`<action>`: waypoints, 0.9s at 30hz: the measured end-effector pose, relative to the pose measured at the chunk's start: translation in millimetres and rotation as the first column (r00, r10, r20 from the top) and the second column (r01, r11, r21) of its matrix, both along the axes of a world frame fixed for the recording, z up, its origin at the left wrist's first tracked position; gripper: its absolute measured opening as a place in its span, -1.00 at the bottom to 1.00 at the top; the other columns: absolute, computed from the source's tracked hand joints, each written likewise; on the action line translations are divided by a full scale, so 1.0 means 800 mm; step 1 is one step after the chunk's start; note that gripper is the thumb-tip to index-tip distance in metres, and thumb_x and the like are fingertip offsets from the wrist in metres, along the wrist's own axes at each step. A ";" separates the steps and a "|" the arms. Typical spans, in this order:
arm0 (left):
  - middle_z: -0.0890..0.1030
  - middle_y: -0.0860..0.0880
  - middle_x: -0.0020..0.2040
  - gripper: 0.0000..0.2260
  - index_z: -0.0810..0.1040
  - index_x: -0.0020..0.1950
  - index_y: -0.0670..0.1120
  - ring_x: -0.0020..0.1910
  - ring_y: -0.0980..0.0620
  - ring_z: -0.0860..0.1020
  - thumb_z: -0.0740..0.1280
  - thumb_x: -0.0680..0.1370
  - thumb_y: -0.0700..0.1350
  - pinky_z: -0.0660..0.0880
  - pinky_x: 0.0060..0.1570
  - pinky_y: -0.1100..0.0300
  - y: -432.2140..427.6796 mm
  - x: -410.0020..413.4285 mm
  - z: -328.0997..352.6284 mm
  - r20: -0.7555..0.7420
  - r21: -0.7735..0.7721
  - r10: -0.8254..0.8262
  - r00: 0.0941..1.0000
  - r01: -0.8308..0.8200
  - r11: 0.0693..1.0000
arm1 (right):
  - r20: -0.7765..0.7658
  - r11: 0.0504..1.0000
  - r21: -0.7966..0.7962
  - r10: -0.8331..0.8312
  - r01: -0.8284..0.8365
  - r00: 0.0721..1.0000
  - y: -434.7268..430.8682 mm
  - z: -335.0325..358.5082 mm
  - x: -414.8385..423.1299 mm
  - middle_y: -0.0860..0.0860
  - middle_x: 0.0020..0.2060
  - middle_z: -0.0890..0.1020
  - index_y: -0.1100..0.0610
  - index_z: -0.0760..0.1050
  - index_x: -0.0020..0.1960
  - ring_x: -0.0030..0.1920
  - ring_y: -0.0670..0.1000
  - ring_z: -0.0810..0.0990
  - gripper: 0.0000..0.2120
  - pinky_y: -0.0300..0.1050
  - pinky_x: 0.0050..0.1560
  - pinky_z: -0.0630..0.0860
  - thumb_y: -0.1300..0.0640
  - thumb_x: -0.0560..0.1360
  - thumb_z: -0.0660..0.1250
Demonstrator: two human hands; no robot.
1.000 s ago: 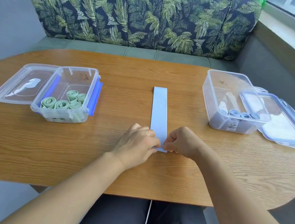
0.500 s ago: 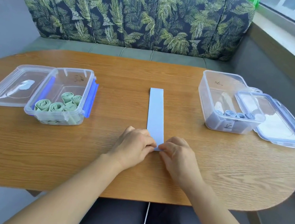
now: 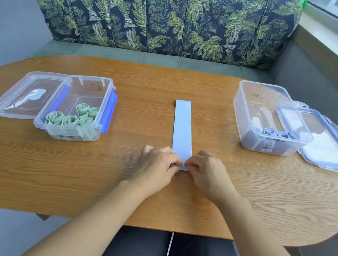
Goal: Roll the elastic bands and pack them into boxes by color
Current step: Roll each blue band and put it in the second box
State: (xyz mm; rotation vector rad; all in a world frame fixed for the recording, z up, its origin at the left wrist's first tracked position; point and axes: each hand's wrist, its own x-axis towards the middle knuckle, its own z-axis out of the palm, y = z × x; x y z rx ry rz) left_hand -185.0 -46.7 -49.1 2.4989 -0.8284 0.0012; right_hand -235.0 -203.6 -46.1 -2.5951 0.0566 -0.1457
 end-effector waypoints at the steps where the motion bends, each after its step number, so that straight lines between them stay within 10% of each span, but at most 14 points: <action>1: 0.60 0.12 0.01 -0.88 0.67 0.04 0.08 0.04 0.12 0.51 0.34 0.57 -0.02 0.22 0.15 0.14 -0.001 0.001 0.000 -0.011 -0.002 0.009 1.000 -0.009 1.000 | -0.022 0.999 0.035 -0.020 0.021 1.000 -0.002 0.000 0.000 -0.01 -0.16 0.56 0.13 0.68 -0.03 -0.13 0.02 0.54 -0.84 -0.15 -0.15 0.40 0.21 0.55 0.31; 6: 0.60 0.11 -0.02 -0.85 0.66 -0.02 0.06 0.02 0.12 0.52 0.29 0.60 -0.03 0.18 0.11 0.16 -0.007 0.006 0.006 -0.045 0.046 0.030 0.999 -0.028 0.999 | -0.115 0.895 0.309 -0.300 0.321 0.947 -0.007 0.000 -0.008 -0.17 -0.31 0.60 0.07 0.66 -0.14 -0.25 -0.15 0.54 -0.96 -0.48 -0.26 0.38 0.18 0.45 0.44; 12: 0.56 0.11 -0.04 -0.83 0.64 -0.06 0.07 0.00 0.11 0.51 0.25 0.62 -0.04 0.17 0.10 0.14 -0.014 0.006 0.009 -0.103 0.064 0.093 0.990 -0.087 0.994 | -0.221 0.840 0.239 -0.441 0.487 0.870 0.014 0.002 -0.007 -0.06 -0.31 0.64 0.00 0.58 -0.29 -0.23 -0.01 0.59 -0.84 -0.17 -0.29 0.41 0.00 0.43 0.45; 19: 0.66 0.07 -0.11 -0.90 0.67 -0.02 -0.02 -0.10 0.06 0.62 0.44 0.49 -0.07 0.55 0.00 0.08 -0.010 -0.008 0.002 -0.326 -0.153 0.369 0.870 -0.434 0.888 | -0.329 0.799 0.210 -0.485 0.563 0.810 0.014 0.010 0.002 -0.01 -0.27 0.65 0.01 0.60 -0.25 -0.17 0.06 0.61 -0.87 -0.15 -0.24 0.44 -0.03 0.40 0.45; 27: 0.65 0.00 -0.35 -0.83 0.65 -0.25 -0.07 -0.30 -0.05 0.62 0.39 0.50 -0.04 0.57 -0.25 0.08 -0.016 -0.019 0.015 -0.409 -0.026 0.465 0.785 -0.519 0.854 | -0.350 0.799 0.243 -0.456 0.550 0.818 0.011 0.013 0.001 -0.02 -0.31 0.63 0.01 0.59 -0.29 -0.21 0.05 0.60 -0.83 -0.16 -0.29 0.39 -0.04 0.40 0.46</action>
